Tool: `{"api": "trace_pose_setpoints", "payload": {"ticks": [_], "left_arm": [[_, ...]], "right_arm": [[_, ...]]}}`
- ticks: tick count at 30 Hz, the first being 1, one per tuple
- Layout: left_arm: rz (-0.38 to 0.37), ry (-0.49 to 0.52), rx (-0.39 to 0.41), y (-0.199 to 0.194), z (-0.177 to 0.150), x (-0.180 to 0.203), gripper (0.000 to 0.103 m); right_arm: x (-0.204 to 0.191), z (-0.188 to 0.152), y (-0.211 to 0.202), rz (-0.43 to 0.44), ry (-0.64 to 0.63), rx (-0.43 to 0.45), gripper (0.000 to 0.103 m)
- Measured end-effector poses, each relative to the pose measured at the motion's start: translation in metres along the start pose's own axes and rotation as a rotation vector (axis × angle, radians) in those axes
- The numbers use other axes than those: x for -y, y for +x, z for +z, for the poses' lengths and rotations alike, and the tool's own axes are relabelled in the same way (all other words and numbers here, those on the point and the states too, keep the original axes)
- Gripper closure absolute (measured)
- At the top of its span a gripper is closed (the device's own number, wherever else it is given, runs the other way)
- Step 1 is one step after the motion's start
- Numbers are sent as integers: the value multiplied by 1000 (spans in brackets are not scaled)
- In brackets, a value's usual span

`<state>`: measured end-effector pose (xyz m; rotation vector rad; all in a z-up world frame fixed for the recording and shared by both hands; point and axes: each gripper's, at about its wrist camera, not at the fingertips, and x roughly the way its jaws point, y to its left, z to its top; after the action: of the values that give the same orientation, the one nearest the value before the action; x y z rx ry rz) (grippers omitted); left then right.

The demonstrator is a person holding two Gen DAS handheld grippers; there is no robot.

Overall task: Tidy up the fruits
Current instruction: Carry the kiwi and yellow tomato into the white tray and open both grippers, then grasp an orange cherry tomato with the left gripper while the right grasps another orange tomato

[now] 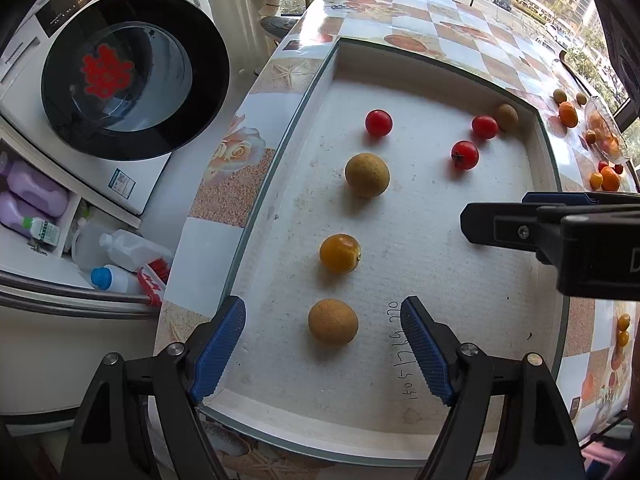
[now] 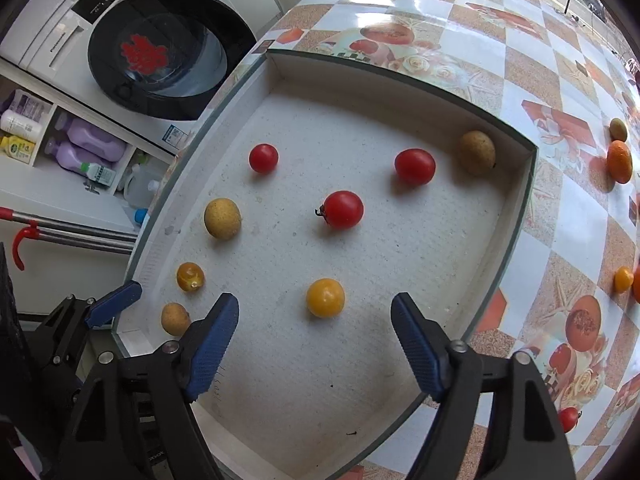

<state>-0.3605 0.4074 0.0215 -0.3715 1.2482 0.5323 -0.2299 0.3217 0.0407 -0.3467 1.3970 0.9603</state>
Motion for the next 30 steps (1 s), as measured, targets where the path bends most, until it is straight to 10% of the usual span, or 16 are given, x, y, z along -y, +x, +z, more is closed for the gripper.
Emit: {"api": "trace_pose_setpoints", "payload": {"ticks": [15,30], "left_arm": [[-35,169,58,-26,31,59,22],[-162,392,100,-41,65,190,22]], "right_arm": [[64,-27,-63,-30,181,128,21],[181,-129,-110,-176,460,161,21]]}}
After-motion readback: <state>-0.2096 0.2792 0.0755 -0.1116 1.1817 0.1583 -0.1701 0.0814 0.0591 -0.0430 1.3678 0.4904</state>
